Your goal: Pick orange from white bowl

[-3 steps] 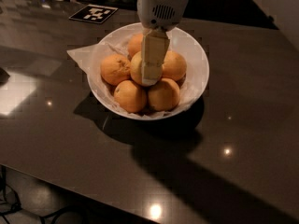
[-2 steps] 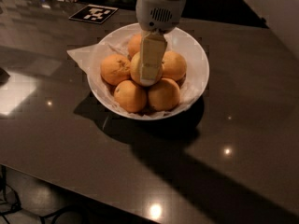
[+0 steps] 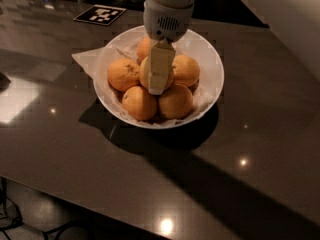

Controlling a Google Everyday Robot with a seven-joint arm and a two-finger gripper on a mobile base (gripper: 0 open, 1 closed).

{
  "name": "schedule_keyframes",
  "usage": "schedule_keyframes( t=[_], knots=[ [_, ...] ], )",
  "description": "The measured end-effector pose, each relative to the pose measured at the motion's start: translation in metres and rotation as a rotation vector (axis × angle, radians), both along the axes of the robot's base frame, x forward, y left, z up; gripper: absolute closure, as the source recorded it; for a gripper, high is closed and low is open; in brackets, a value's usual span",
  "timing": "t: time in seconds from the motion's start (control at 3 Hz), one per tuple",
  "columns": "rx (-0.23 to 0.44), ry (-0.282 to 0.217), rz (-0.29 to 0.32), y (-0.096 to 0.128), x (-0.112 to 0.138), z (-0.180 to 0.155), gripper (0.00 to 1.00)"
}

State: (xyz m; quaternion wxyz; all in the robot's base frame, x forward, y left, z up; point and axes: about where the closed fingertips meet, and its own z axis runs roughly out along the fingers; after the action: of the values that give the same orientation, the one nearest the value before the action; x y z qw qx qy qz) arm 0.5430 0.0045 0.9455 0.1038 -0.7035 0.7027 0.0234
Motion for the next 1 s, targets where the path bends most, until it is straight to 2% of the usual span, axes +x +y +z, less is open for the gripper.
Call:
schedule_keyframes(
  t=[0.33,0.67,1.0],
  knots=[
    [-0.009,0.028,0.002,0.002,0.004,-0.016,0.19],
    [-0.01,0.02,0.022,0.002,-0.002,-0.031,0.37],
    [-0.007,0.017,0.023,0.003,-0.001,-0.033,0.61]
  ],
)
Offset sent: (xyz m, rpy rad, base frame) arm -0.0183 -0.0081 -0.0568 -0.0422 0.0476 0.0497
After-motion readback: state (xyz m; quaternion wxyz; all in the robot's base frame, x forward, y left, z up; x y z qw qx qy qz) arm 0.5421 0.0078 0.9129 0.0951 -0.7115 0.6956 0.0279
